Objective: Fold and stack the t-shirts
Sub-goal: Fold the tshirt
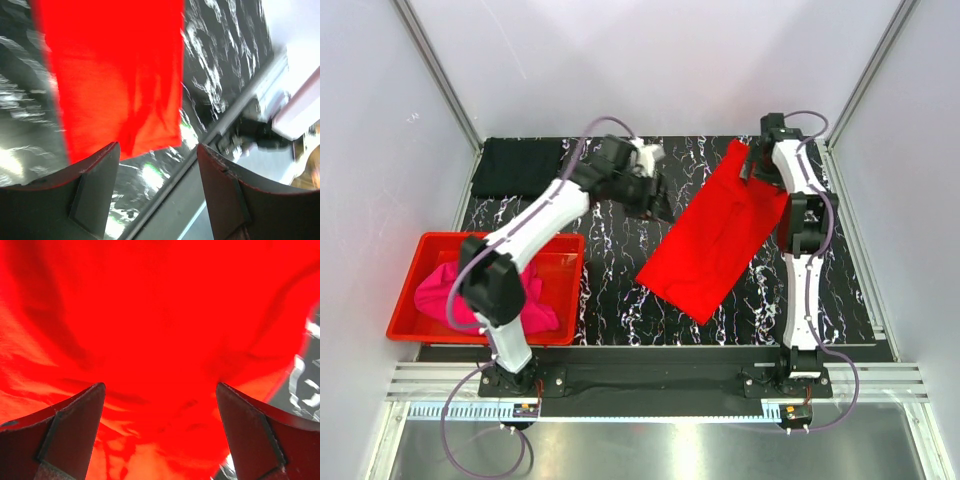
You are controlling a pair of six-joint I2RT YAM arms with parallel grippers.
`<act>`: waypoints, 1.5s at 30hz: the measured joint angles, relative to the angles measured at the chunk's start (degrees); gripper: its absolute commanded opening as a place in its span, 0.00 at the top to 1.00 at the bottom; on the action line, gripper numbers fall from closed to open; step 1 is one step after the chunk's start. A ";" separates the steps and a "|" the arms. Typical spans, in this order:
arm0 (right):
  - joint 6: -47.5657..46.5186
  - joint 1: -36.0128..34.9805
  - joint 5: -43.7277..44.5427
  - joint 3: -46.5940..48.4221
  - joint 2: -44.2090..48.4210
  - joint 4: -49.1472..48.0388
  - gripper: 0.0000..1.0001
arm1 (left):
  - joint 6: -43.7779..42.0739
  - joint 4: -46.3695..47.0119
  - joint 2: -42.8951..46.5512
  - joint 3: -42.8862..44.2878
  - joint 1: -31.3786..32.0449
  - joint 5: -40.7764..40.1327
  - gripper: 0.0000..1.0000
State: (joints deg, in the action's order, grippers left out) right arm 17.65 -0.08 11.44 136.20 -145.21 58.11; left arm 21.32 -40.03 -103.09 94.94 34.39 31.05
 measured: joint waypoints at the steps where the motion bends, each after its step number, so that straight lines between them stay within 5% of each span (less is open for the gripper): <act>1: -0.46 -0.83 0.44 1.25 -1.05 -0.31 0.00 | 0.17 0.52 1.55 -0.85 -1.55 -0.66 0.32; 12: -4.90 -9.73 -0.94 12.85 -10.12 -4.55 0.08 | 1.99 2.69 6.49 -11.17 -6.51 -4.48 0.33; 23: -2.08 -13.92 -11.58 13.84 -7.06 -4.87 0.00 | 1.60 2.47 5.29 -11.41 -7.89 -5.11 0.32; 34: 3.30 -4.22 -18.73 -15.89 29.66 -5.70 0.01 | 1.46 3.30 -0.81 -13.05 -7.96 -3.32 0.34; 45: 3.61 -6.16 -29.20 -51.43 37.70 -7.89 0.14 | 2.60 3.06 -2.19 -19.15 -7.96 -1.79 0.33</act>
State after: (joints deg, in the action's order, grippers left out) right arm 21.26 -6.24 -17.76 84.77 -107.50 50.22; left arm 23.92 -36.97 -105.27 75.79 26.44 29.26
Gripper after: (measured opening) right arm 0.868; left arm 0.666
